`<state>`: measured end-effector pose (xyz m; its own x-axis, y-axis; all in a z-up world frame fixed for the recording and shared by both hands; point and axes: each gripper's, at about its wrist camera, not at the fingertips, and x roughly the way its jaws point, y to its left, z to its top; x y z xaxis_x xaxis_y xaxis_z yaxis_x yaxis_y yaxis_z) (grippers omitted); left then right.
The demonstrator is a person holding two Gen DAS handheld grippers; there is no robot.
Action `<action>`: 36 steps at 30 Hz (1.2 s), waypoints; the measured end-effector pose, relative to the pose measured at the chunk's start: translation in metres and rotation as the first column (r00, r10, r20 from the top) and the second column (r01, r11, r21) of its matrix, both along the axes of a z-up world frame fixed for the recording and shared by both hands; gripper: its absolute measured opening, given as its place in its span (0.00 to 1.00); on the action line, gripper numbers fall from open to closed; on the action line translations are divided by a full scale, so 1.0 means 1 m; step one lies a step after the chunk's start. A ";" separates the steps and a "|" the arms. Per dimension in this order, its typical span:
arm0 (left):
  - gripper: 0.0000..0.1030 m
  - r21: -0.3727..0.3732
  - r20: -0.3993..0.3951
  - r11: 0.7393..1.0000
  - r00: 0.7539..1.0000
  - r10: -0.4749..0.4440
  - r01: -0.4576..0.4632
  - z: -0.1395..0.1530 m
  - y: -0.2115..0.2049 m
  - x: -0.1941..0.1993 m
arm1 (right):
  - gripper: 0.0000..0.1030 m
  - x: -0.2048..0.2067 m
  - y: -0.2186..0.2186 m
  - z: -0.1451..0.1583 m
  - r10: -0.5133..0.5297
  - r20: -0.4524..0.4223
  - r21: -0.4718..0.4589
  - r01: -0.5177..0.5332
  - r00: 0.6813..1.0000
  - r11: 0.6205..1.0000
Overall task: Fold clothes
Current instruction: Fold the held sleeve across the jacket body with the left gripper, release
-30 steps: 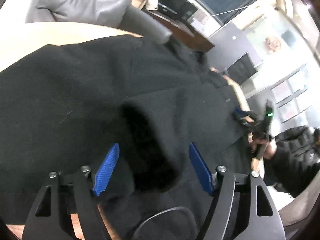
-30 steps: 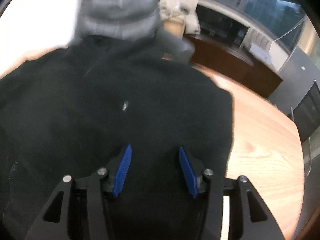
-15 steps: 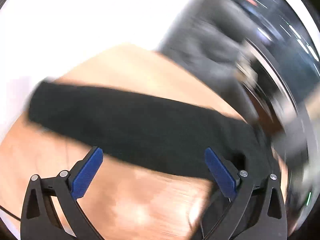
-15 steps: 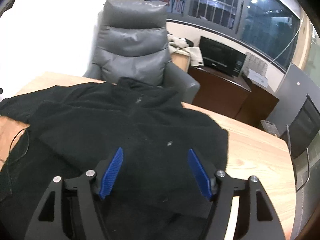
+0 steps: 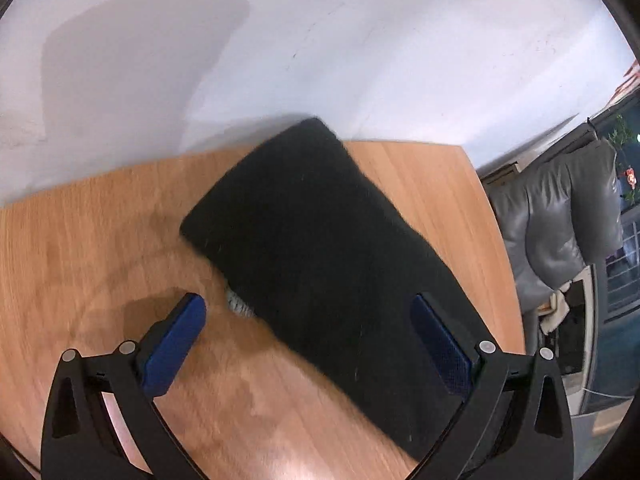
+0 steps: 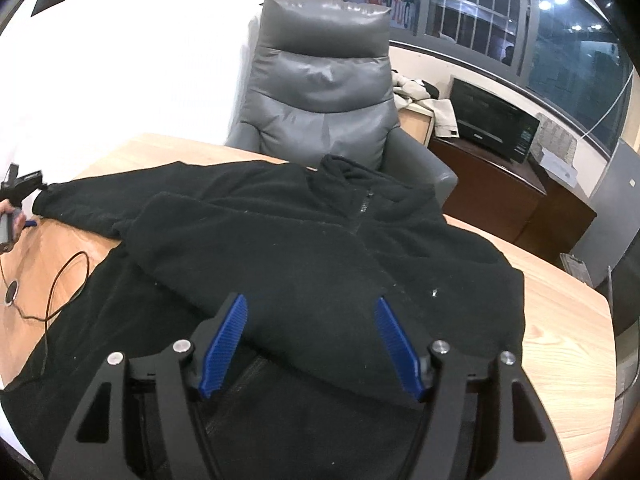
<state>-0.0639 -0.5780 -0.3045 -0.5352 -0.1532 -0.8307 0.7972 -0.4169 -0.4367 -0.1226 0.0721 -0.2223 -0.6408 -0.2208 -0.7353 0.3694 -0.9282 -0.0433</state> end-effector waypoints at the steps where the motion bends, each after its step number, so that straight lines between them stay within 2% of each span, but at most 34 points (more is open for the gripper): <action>1: 0.97 -0.025 0.001 1.000 1.000 0.001 -0.001 0.000 0.001 -0.003 | 0.69 0.002 0.000 0.000 0.003 0.003 -0.001 -0.003 1.000 1.000; 3: 0.84 -0.078 0.018 0.997 1.000 -0.003 0.004 0.001 0.004 -0.011 | 0.69 0.006 -0.001 -0.003 0.005 0.010 -0.002 -0.005 1.000 1.000; 4: 0.70 -0.103 0.036 0.995 0.999 -0.009 0.012 0.001 0.006 -0.016 | 0.69 0.008 0.000 -0.004 0.006 0.015 -0.003 -0.006 1.000 1.000; 5: 0.52 -0.125 0.054 0.992 0.998 -0.013 0.020 0.001 0.009 -0.021 | 0.69 0.009 0.001 -0.005 0.007 0.020 -0.004 -0.007 1.000 1.000; 6: 0.41 -0.132 0.068 0.991 0.998 -0.017 0.026 0.000 0.011 -0.025 | 0.69 0.011 0.002 -0.006 0.009 0.025 -0.006 -0.009 1.000 1.000; 7: 0.25 -0.126 0.074 0.991 0.997 -0.022 0.032 -0.001 0.013 -0.028 | 0.69 0.013 0.003 -0.007 0.009 0.027 -0.008 -0.009 1.000 1.000; 8: 0.14 -0.121 0.073 0.992 0.997 -0.031 0.039 -0.001 0.015 -0.031 | 0.69 0.015 0.004 -0.008 0.007 0.027 -0.012 -0.007 1.000 1.000; 10: 0.10 -0.162 0.086 0.985 0.995 -0.048 0.061 0.006 0.027 -0.040 | 0.69 0.019 0.008 -0.009 0.001 0.030 -0.024 0.000 1.000 1.000; 13: 0.08 -0.226 0.047 0.969 0.995 -0.085 0.094 0.033 0.052 -0.050 | 0.69 0.025 0.018 0.000 -0.012 0.007 -0.063 0.013 1.000 0.998; 16: 0.08 -0.275 -0.041 0.950 0.985 -0.168 0.150 0.075 0.094 -0.062 | 0.69 0.030 0.029 0.014 -0.028 -0.025 -0.110 0.025 0.999 0.994; 18: 0.08 -0.302 -0.117 0.931 0.961 -0.251 0.206 0.109 0.132 -0.070 | 0.69 0.034 0.037 0.024 -0.040 -0.046 -0.142 0.033 0.998 0.989; 20: 0.08 -0.327 -0.181 0.904 0.920 -0.346 0.276 0.135 0.150 -0.075 | 0.69 0.038 0.044 0.033 -0.052 -0.067 -0.173 0.040 0.996 0.984; 22: 0.08 -0.355 -0.222 0.854 0.853 -0.473 0.381 0.163 0.217 -0.090 | 0.69 0.042 0.052 0.042 -0.065 -0.087 -0.205 0.046 0.994 0.978; 24: 0.08 -0.372 -0.238 0.782 0.763 -0.601 0.499 0.178 0.295 -0.103 | 0.69 0.046 0.059 0.052 -0.078 -0.107 -0.236 0.051 0.991 0.970; 28: 0.08 -0.340 -0.224 0.626 0.586 -0.779 0.702 0.165 0.451 -0.117 | 0.69 0.054 0.090 0.070 -0.127 -0.149 -0.291 0.079 0.981 0.954; 31: 0.08 -0.283 -0.223 0.549 0.503 -0.835 0.786 0.146 0.533 -0.100 | 0.69 0.060 0.122 0.079 -0.169 -0.165 -0.306 0.112 0.972 0.945; 36: 0.08 -0.221 -0.198 0.455 0.417 -0.887 0.863 0.103 0.645 -0.085 | 0.69 0.053 0.172 0.074 -0.219 -0.142 -0.265 0.176 0.965 0.948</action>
